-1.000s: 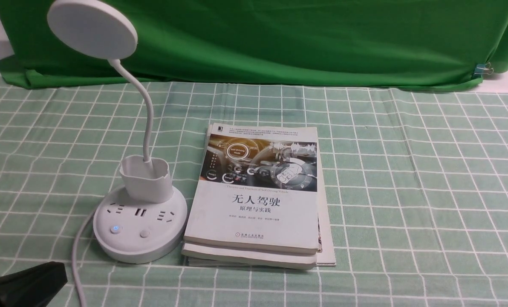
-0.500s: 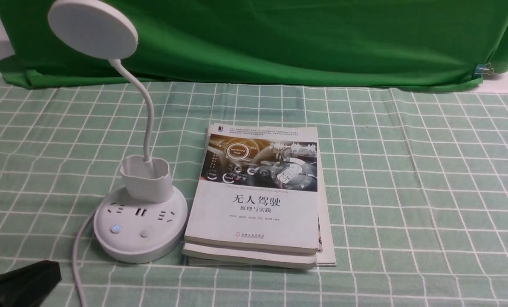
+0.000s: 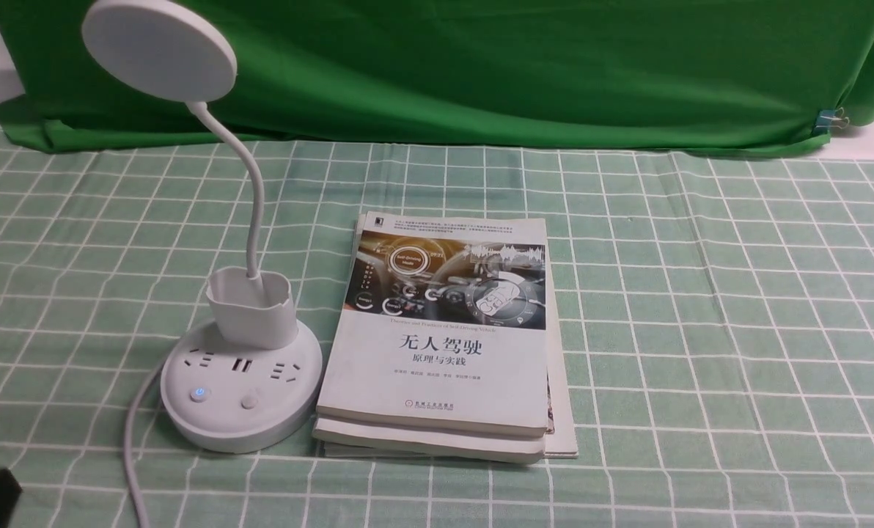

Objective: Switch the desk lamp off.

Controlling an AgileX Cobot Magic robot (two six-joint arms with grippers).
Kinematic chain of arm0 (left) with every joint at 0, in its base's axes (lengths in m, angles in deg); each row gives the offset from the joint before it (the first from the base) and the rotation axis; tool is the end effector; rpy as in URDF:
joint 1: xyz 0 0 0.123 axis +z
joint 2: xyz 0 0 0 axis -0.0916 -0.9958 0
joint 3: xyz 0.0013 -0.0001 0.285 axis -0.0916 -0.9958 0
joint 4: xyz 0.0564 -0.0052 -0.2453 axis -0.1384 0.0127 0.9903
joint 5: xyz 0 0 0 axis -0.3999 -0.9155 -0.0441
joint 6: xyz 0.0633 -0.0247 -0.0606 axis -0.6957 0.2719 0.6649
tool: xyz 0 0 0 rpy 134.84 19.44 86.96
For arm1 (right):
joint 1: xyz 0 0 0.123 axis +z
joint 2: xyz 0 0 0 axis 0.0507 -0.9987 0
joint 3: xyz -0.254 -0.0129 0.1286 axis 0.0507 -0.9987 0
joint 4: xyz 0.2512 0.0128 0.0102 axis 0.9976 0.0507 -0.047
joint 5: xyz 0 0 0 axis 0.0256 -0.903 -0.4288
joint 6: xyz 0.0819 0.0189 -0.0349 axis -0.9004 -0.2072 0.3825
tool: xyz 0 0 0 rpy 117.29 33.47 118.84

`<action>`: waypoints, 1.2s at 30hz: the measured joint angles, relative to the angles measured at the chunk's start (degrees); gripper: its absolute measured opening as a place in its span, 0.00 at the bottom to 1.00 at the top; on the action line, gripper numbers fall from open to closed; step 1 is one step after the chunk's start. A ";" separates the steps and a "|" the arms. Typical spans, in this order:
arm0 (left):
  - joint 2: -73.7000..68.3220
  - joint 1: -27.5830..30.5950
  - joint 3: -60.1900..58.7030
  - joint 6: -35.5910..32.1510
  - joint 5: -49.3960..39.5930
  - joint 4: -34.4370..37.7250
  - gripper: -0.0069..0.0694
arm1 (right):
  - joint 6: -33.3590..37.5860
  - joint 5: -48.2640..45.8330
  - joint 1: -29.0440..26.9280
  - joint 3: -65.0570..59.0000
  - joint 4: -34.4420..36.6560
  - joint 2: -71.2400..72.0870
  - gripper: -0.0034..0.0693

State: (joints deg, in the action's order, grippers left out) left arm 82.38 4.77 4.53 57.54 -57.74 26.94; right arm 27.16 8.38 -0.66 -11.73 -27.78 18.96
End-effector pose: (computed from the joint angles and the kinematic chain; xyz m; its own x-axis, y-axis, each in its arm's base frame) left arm 0.0546 -0.0044 0.1865 -0.2112 -0.0931 -0.9730 0.0307 0.9943 -0.1018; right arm 0.0558 0.0013 0.1892 -0.1564 -0.0716 -0.9851 -0.0399 0.9970 -0.0661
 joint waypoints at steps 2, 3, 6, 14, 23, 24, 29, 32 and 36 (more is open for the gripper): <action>0.13 0.06 -0.28 0.00 0.00 0.85 0.09 | 0.00 0.00 0.00 0.00 0.00 0.00 0.38; 0.18 0.06 -0.28 0.03 0.00 1.14 0.09 | 0.00 0.00 0.00 0.00 0.00 0.00 0.38; 0.18 0.06 -0.28 0.07 -0.24 1.72 0.09 | 0.00 0.00 0.00 0.00 0.00 0.00 0.38; 0.18 0.06 -0.28 0.07 -0.05 1.89 0.09 | 0.00 0.00 0.00 0.00 0.00 0.00 0.38; 0.18 0.06 -0.28 0.07 -0.05 1.89 0.09 | 0.00 0.00 0.00 0.00 0.00 0.00 0.38; 0.18 0.06 -0.28 0.07 -0.05 1.89 0.09 | 0.00 0.00 0.00 0.00 0.00 0.00 0.38; 0.18 0.06 -0.28 0.07 -0.05 1.89 0.09 | 0.00 0.00 0.00 0.00 0.00 0.00 0.38; 0.18 0.06 -0.28 0.07 -0.05 1.89 0.09 | 0.00 0.00 0.00 0.00 0.00 0.00 0.38; 0.18 0.06 -0.28 0.07 -0.05 1.89 0.09 | 0.00 0.00 0.00 0.00 0.00 0.00 0.38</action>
